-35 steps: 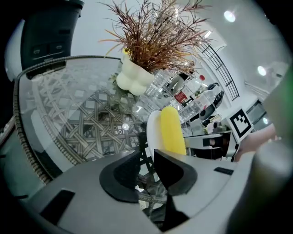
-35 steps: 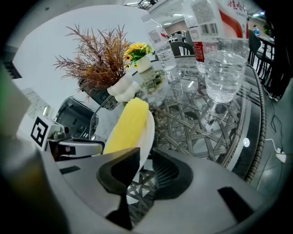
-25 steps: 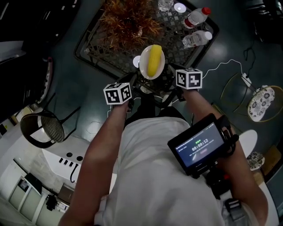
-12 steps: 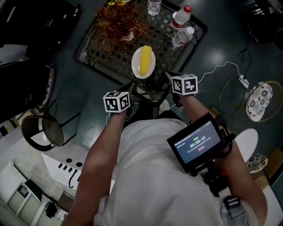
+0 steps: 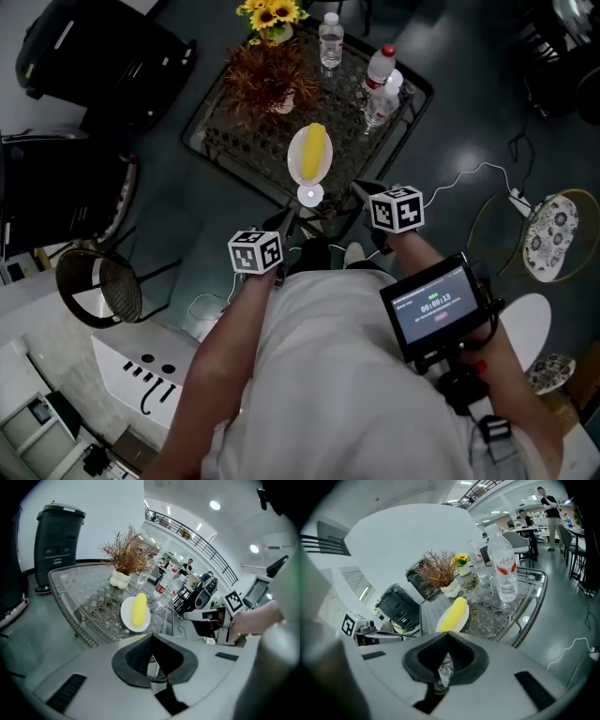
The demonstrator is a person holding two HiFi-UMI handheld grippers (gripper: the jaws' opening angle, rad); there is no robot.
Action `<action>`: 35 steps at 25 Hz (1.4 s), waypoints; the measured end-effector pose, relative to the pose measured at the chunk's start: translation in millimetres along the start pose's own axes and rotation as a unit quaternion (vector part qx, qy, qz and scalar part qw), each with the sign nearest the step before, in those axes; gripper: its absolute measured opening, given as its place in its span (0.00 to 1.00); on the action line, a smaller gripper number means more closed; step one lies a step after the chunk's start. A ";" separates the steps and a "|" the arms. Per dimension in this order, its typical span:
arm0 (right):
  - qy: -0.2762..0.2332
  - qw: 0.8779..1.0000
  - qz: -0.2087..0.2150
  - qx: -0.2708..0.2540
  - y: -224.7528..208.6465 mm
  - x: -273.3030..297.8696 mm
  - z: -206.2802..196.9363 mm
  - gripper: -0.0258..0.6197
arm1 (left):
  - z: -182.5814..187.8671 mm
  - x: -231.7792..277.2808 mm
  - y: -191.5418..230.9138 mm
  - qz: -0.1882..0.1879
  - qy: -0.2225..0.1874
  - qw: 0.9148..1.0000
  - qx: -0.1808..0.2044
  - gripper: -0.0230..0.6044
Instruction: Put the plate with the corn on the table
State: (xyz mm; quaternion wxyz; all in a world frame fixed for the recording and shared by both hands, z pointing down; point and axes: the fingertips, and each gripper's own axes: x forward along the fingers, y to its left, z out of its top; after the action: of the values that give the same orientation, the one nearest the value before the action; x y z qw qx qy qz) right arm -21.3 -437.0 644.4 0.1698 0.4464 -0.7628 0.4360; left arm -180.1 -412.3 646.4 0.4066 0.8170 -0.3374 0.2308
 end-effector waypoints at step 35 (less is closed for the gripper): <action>-0.077 0.993 0.091 -0.024 83.3 -117.1 -22.7 0.05 | -4.6 -82.3 -110.2 -0.024 -0.117 0.991 0.058 0.05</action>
State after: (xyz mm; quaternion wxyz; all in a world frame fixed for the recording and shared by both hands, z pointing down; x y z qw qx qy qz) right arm -29.6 -337.6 538.4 0.0807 0.4032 -0.8211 0.3959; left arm -153.9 -329.9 539.3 0.3216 0.8685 -0.3489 0.1434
